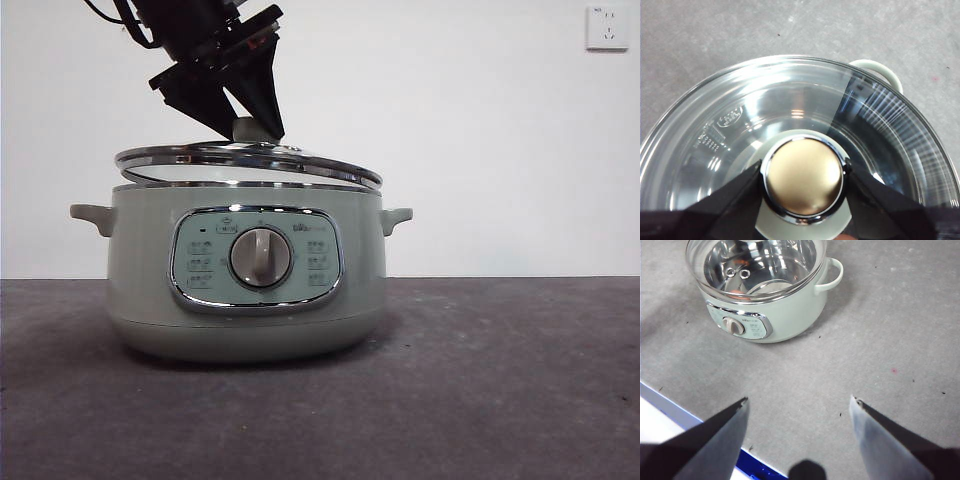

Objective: Pick up the egg,open the lid,put the egg in the pot,close the lid

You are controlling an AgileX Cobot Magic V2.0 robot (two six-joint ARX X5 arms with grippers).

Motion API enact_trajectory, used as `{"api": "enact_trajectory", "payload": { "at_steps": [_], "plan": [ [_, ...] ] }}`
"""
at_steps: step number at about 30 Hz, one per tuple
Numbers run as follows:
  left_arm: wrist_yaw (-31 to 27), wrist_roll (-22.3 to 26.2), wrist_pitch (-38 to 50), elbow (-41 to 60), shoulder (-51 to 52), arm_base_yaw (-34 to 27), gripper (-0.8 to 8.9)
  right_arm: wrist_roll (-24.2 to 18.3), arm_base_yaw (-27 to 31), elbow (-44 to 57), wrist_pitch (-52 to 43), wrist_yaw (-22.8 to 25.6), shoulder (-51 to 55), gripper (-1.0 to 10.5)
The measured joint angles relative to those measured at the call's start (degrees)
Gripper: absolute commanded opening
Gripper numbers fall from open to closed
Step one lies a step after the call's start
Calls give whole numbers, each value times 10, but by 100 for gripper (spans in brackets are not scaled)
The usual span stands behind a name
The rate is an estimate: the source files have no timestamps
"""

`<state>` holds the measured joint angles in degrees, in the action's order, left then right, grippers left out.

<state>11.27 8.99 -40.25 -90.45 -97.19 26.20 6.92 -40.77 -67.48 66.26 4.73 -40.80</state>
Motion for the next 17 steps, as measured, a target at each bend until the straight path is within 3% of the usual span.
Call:
{"api": "enact_trajectory", "payload": {
  "at_steps": [17],
  "plan": [
    [1, 0, -6, 9, 0, -3, -7, 0, 0, 0, 0, 0, 0, 342]
  ]
}}
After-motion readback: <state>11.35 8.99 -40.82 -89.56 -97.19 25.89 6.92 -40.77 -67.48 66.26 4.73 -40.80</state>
